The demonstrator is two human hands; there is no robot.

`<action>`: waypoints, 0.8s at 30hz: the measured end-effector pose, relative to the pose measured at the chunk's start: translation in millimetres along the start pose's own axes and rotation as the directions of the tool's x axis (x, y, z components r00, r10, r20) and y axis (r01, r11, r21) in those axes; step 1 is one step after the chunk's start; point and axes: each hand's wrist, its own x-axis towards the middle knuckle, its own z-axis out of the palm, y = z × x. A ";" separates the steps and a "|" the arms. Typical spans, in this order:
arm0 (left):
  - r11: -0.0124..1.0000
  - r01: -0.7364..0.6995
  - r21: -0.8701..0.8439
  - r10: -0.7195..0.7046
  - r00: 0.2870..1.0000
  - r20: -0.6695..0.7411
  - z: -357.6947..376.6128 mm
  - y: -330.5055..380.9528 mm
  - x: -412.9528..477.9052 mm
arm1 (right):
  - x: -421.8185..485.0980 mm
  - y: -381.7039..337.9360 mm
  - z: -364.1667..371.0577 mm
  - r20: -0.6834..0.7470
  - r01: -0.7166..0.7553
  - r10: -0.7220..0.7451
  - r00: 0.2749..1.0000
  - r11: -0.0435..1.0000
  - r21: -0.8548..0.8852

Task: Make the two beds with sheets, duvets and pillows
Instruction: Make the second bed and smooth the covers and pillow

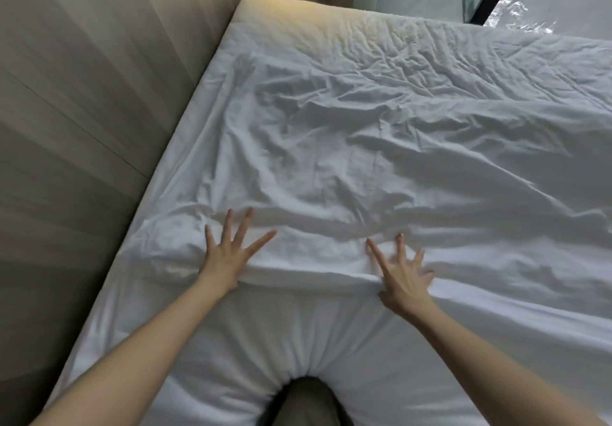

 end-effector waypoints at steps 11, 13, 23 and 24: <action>0.995 -0.077 -0.070 0.071 0.994 -0.078 11.9 45.2 24.0 | -1.9 31.7 -14.2 -0.257 -0.033 -0.027 0.966 0.973 -0.227; 0.991 0.020 -0.135 -0.013 0.998 0.054 8.7 54.5 12.6 | -22.7 26.4 3.7 -0.097 -0.006 -0.012 0.995 0.984 -0.178; 0.908 -0.004 -0.419 0.183 0.903 0.388 -73.5 66.8 65.3 | 29.4 36.9 -47.9 -0.034 -0.014 0.027 0.999 0.936 0.353; 0.893 -0.029 -0.449 0.169 0.946 0.276 -79.0 77.8 76.9 | 38.4 37.9 -52.5 -0.105 -0.047 0.086 0.991 0.941 0.334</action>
